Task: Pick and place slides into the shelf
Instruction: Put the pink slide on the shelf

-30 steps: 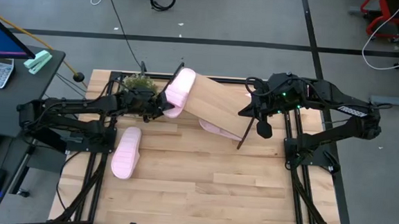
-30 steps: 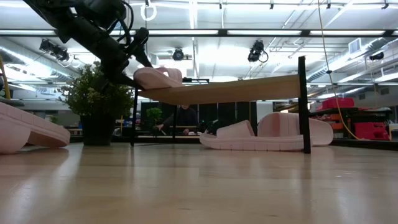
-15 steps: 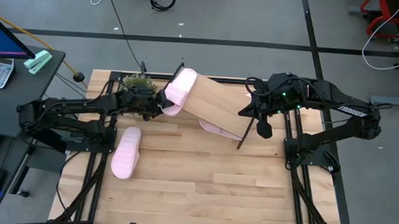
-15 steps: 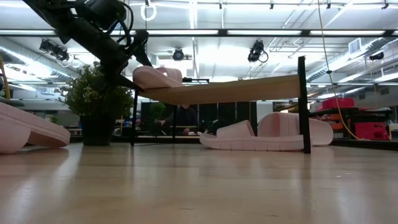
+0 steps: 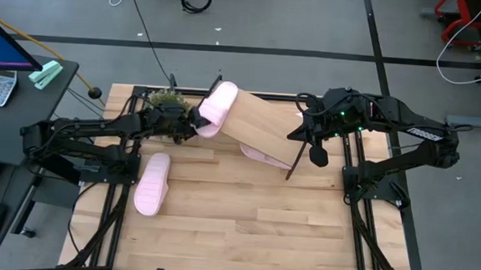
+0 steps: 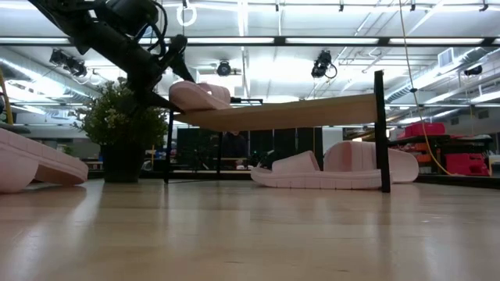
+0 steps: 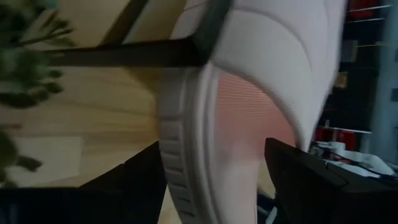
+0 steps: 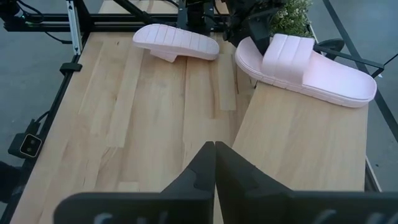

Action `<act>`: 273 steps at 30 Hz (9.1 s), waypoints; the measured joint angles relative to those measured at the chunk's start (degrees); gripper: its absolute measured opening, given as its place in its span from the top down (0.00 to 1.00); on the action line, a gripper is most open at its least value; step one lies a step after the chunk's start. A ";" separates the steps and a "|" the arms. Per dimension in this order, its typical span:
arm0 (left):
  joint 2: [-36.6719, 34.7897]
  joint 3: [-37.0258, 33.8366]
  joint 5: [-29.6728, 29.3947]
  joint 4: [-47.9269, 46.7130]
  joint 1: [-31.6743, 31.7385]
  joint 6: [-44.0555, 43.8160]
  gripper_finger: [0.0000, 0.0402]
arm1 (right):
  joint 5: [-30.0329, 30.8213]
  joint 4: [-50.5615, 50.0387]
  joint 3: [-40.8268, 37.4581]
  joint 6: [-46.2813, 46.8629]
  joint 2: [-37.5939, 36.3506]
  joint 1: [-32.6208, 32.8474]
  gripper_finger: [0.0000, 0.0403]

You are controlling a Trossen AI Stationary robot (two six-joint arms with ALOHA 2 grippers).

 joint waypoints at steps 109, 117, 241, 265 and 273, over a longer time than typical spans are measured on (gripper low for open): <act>25.88 43.67 -27.94 -63.87 -63.57 -20.42 0.42 | 4.55 7.23 -0.02 28.38 4.11 20.32 0.96; 25.86 43.65 -27.27 -71.35 -65.11 -21.93 0.42 | 10.69 10.90 -0.02 37.48 7.43 26.61 0.96; 44.28 43.19 -0.86 -81.25 -69.70 -2.44 0.23 | 14.74 16.59 -0.02 35.39 13.11 29.29 0.88; 45.84 43.15 -1.40 -83.31 -68.48 -0.42 0.20 | 14.58 15.90 -0.02 34.07 13.27 29.29 0.77; 48.38 43.15 1.36 -82.94 -69.75 -0.40 0.21 | 14.57 15.92 -0.02 34.10 13.31 29.29 0.77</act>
